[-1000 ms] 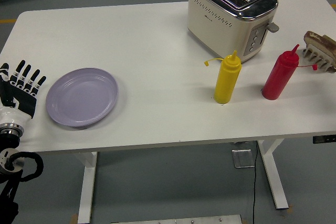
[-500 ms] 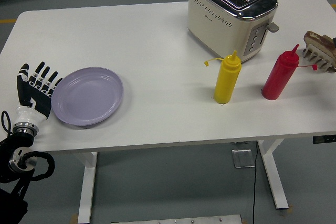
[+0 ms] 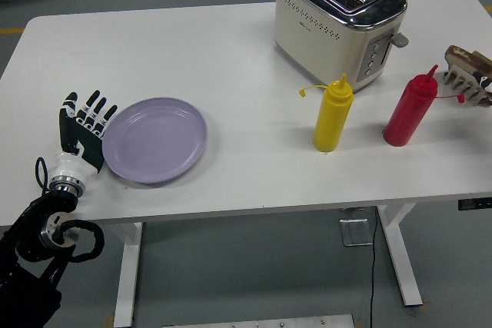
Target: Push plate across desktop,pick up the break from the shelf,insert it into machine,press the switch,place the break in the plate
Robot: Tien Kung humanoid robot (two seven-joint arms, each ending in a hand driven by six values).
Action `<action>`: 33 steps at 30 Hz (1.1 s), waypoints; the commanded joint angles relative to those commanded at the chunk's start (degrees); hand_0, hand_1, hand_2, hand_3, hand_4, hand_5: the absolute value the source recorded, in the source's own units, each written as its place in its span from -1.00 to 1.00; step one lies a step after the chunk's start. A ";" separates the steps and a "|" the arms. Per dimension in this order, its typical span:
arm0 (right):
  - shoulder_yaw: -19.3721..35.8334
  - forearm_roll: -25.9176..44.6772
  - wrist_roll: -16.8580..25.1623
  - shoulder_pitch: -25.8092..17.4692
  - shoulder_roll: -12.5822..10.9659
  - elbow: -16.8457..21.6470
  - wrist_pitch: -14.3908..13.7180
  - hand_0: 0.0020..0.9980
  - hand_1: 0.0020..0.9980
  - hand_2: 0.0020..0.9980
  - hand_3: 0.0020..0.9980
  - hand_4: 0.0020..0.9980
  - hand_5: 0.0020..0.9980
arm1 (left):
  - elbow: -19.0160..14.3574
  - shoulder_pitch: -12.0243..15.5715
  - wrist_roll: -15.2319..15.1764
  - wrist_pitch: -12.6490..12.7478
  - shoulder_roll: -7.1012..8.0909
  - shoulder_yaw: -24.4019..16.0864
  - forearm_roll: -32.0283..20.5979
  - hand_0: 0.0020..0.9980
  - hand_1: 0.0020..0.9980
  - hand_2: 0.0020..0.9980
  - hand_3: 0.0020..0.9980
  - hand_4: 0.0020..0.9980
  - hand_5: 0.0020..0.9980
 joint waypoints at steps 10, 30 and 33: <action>-3.93 -3.97 0.60 3.42 -0.92 -4.16 -1.84 0.79 0.69 0.73 0.76 0.44 -0.73 | 0.63 -1.83 -0.42 -0.02 -1.85 5.52 -1.35 0.72 0.82 0.97 0.82 0.28 1.00; -10.55 -12.79 1.98 10.28 -1.81 -11.76 -9.21 0.37 0.36 0.33 0.45 0.40 -0.74 | 0.31 -4.75 -1.34 0.53 -4.24 12.53 -3.08 0.72 0.82 0.97 0.82 0.28 1.00; -11.45 -14.99 2.05 11.20 -2.06 -12.63 -10.29 0.23 0.25 0.23 0.40 0.39 -0.73 | 0.23 -4.95 -1.39 0.57 -4.35 12.80 -3.14 0.72 0.82 0.97 0.82 0.28 1.00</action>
